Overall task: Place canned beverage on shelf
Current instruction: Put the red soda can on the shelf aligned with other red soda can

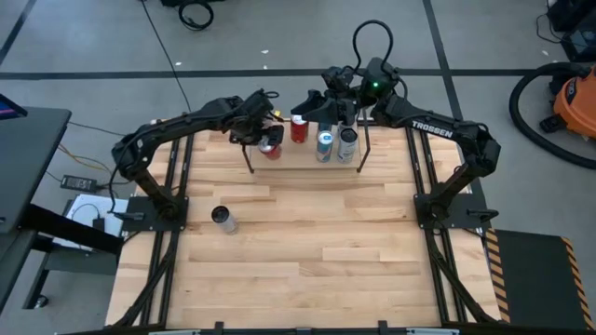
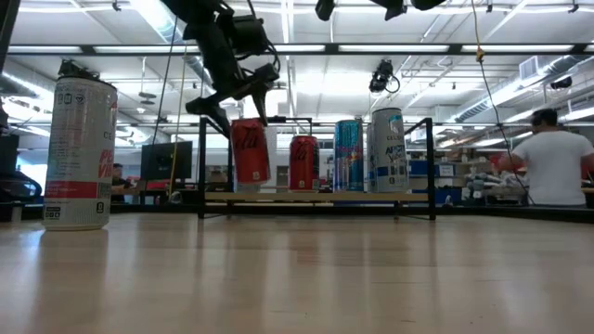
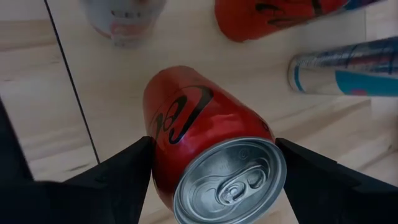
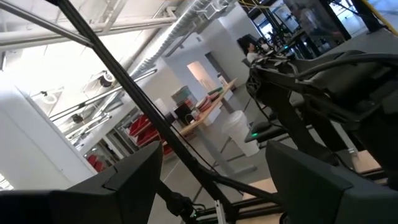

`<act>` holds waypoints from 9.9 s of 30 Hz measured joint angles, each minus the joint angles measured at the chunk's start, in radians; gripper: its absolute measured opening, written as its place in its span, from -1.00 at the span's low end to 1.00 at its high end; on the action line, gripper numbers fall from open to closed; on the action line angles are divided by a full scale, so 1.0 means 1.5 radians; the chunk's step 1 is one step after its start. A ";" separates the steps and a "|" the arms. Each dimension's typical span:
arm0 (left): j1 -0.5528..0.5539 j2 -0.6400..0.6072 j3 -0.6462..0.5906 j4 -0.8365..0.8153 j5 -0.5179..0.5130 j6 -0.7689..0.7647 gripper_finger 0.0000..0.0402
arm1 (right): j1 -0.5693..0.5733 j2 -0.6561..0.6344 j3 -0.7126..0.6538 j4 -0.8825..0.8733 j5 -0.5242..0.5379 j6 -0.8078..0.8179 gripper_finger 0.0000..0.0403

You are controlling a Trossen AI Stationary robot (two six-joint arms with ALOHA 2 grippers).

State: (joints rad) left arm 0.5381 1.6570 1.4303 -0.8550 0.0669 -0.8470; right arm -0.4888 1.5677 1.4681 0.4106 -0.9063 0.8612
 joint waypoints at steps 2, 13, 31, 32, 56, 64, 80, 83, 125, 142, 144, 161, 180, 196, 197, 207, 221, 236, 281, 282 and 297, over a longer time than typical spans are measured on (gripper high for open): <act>0.003 0.006 0.000 0.000 0.000 0.002 0.54 | 0.000 0.000 0.000 -0.004 -0.001 0.000 0.47; 0.014 0.012 0.000 -0.006 0.007 0.034 0.55 | 0.000 0.001 0.000 -0.014 -0.008 -0.017 0.47; 0.015 0.013 -0.001 0.015 0.016 0.037 0.62 | 0.000 0.001 0.000 -0.016 -0.008 -0.018 0.47; 0.014 0.013 -0.001 0.015 0.016 0.037 0.62 | 0.000 0.001 0.000 -0.016 -0.008 -0.018 0.47; 0.012 0.013 -0.001 0.016 0.017 0.034 0.62 | 0.000 0.001 0.000 -0.016 -0.008 -0.015 0.47; 0.012 0.013 -0.001 0.016 0.017 0.036 0.62 | 0.000 0.001 0.000 -0.015 -0.008 -0.016 0.47; 0.005 0.013 -0.001 0.031 0.016 0.072 0.62 | 0.000 0.001 0.000 -0.016 -0.008 -0.015 0.47; 0.005 0.013 -0.001 0.030 0.015 0.073 0.62 | 0.000 0.001 0.000 -0.016 -0.008 -0.015 0.47; 0.022 -0.042 -0.001 0.025 -0.026 0.101 0.96 | 0.000 0.001 0.000 -0.016 -0.007 -0.015 0.47; 0.000 -0.195 -0.001 -0.062 -0.023 0.172 0.96 | 0.000 0.001 0.000 -0.016 -0.007 -0.015 0.47; -0.007 -0.219 -0.001 -0.067 -0.022 0.172 0.96 | 0.000 0.000 0.000 -0.014 0.018 -0.017 0.47; -0.092 -0.340 -0.001 -0.075 -0.021 0.280 0.96 | -0.039 0.000 0.000 -0.060 -0.127 -0.299 0.47; -0.123 -0.339 -0.001 -0.083 -0.045 0.264 0.96 | -0.062 0.000 0.000 -0.187 0.215 -0.395 0.47; -0.123 -0.339 -0.001 -0.088 -0.044 0.246 0.96 | -0.060 0.000 0.000 -0.170 0.175 -0.371 0.47; -0.123 -0.339 -0.001 -0.088 -0.044 0.246 0.96 | -0.060 0.000 0.000 -0.188 0.182 -0.399 0.47; -0.123 -0.338 -0.001 -0.087 -0.044 0.276 0.96 | -0.040 0.002 0.000 -0.269 0.196 -0.573 0.47; -0.123 -0.337 -0.001 -0.088 -0.046 0.276 0.96 | 0.023 0.142 0.000 -0.175 0.201 -0.681 0.47; -0.123 -0.337 -0.001 -0.096 -0.049 0.289 0.96 | 0.024 0.276 0.000 -0.116 0.267 -0.729 0.47; -0.123 -0.337 -0.001 -0.097 -0.057 0.288 0.96 | 0.030 0.295 0.001 -0.191 0.348 -0.696 0.32; -0.123 -0.337 -0.001 -0.097 -0.057 0.288 0.96 | 0.028 0.294 0.001 -0.193 0.347 -0.694 0.29; -0.123 -0.337 -0.001 -0.097 -0.057 0.289 0.96 | 0.009 0.273 0.002 -0.270 0.328 -0.691 0.30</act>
State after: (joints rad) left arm 0.3542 1.1515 1.4288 -1.0000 -0.0192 -0.4133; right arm -0.4759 1.9764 1.4712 0.0062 -0.4145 -0.1747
